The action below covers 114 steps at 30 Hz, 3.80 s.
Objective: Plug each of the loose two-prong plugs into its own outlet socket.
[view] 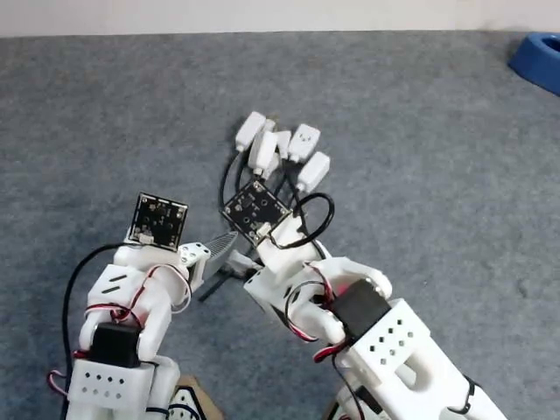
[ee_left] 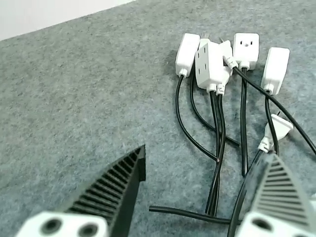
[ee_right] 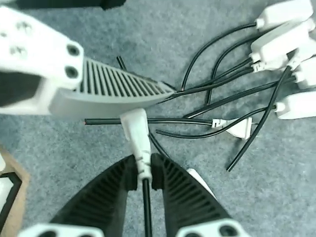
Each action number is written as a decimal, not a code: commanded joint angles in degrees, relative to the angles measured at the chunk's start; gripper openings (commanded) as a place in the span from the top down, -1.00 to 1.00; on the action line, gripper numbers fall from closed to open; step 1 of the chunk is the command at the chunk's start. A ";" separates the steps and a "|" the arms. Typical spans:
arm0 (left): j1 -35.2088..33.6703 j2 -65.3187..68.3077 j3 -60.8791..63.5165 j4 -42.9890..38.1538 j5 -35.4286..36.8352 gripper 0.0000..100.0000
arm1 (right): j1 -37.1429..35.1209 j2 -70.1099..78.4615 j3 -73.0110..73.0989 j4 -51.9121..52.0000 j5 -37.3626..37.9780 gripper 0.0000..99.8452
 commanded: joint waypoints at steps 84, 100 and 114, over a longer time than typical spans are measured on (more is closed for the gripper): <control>-6.73 -0.13 4.44 -8.26 2.46 0.27 | 19.03 46.55 -38.90 37.41 1.76 0.98; -6.55 0.04 4.44 -8.35 2.64 0.27 | 29.05 47.34 -38.81 36.09 -16.70 0.99; -6.55 0.31 6.02 -11.43 2.55 0.27 | 20.53 47.25 -34.15 35.82 -14.77 0.99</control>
